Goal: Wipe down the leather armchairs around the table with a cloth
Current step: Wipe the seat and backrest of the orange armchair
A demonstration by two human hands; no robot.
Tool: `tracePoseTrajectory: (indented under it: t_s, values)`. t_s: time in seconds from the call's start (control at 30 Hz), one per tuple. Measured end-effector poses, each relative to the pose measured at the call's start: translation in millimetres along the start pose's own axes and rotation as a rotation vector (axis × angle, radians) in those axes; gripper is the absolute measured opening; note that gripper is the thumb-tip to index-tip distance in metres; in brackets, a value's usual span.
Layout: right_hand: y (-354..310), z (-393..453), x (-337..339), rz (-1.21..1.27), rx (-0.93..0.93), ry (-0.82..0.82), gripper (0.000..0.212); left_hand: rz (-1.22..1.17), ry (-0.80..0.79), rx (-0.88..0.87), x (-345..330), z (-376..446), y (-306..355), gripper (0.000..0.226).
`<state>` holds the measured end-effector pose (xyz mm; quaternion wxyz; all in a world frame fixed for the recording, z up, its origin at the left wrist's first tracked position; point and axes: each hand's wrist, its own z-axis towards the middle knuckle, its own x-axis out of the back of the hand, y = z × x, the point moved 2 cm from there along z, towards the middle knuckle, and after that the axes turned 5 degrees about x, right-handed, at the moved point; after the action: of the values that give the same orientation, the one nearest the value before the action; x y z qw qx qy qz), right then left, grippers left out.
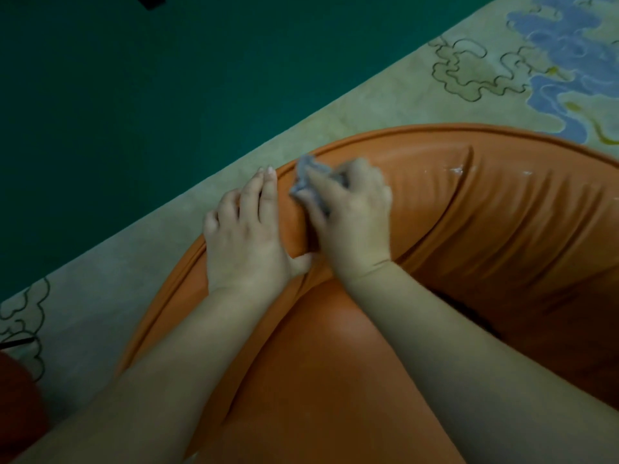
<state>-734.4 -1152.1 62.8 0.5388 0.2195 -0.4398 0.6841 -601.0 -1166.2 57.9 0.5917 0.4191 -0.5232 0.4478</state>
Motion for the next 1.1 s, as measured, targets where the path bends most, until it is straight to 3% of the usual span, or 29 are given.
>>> tracePoseTrajectory:
  t_s: [0.1, 0.23, 0.4, 0.63, 0.83, 1.03, 1.1]
  values:
    - [11.9, -1.2, 1.1, -0.021, 0.069, 0.002, 0.027, 0.002, 0.006, -0.004, 0.1, 0.5, 0.5, 0.127]
    - [58.4, -8.3, 22.2, -0.171, -0.05, 0.072, 0.026, 0.019, -0.012, 0.002, 1.3, -0.4, 2.7, 0.13]
    - [55.6, 1.8, 18.1, -0.068, -0.184, 0.137, 0.032, 0.027, -0.002, 0.012, 0.4, -1.2, 1.8, 0.131]
    - [56.6, -49.1, 26.1, -0.029, -0.128, 0.068, 0.031, 0.042, -0.012, 0.022, 1.8, -1.3, 3.8, 0.131]
    - [54.3, 6.6, 23.5, -0.039, -0.11, 0.089, 0.029, 0.059, -0.029, 0.022, 2.9, -1.7, 5.7, 0.13]
    - [50.6, -60.9, 17.7, -0.009, -0.071, -0.009, 0.028, 0.065, -0.036, 0.031, 2.9, -0.5, 5.4, 0.13]
    - [53.6, -51.8, 27.9, -0.003, -0.047, 0.033, 0.027, 0.079, -0.061, 0.026, 5.1, -1.3, 4.4, 0.132]
